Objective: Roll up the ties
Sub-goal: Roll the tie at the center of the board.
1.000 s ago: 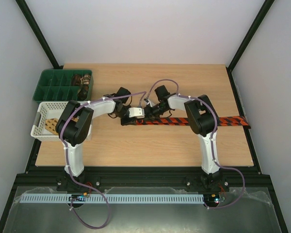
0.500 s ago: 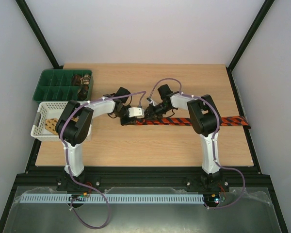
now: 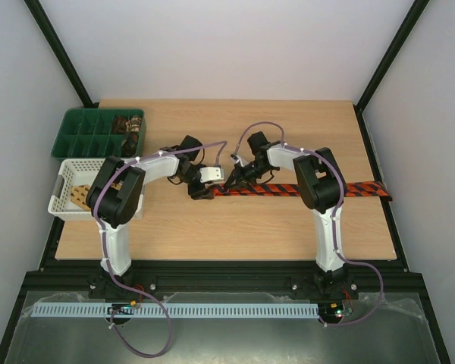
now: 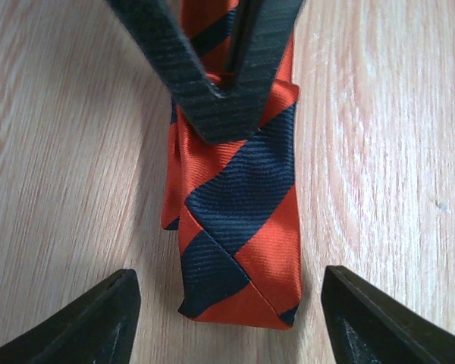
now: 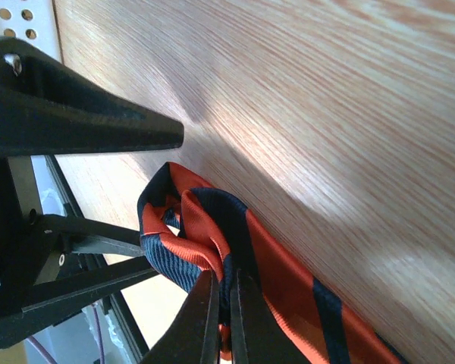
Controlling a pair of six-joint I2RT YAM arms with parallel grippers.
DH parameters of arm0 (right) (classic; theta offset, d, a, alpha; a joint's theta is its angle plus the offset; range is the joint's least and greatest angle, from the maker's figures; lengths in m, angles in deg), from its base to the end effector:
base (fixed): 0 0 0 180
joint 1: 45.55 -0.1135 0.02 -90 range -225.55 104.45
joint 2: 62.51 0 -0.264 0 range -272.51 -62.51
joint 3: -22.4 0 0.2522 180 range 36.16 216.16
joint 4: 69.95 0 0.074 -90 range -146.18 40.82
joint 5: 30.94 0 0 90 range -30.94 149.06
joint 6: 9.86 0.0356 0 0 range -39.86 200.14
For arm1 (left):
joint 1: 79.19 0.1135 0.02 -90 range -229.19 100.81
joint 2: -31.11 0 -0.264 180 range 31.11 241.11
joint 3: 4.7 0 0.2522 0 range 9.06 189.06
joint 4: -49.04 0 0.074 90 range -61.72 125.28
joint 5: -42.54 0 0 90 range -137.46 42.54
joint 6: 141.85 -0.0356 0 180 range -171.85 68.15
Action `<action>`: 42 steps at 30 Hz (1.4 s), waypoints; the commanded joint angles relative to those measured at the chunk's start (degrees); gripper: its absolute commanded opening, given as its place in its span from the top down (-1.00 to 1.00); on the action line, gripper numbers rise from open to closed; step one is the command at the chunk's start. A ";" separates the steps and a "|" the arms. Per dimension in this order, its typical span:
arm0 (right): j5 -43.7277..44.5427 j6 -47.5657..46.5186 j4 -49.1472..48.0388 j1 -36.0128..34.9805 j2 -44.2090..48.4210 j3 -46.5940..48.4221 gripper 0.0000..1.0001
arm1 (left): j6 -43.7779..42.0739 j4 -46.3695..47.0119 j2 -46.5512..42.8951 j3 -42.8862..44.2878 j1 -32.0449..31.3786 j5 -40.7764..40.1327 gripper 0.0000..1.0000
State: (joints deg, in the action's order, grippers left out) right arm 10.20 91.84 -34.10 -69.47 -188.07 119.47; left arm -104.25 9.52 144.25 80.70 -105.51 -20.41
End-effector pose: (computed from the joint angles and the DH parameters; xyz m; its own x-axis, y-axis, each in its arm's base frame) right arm 0.3889 0.2018 0.1202 -0.9214 -0.2627 -0.2864 -0.3860 0.5335 0.7525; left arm 0.3404 -0.1865 0.1414 -0.0667 0.8202 -0.5682 0.9920 0.1155 0.0504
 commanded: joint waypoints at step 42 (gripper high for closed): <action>6.08 -2.48 3.30 0.81 -2.86 -1.74 0.97 | -4.06 -7.11 2.79 4.67 1.98 2.49 -0.28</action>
State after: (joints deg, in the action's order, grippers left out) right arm 13.52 89.55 -33.33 -69.06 -188.57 119.34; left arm -104.56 7.09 144.54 85.77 -104.14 -16.48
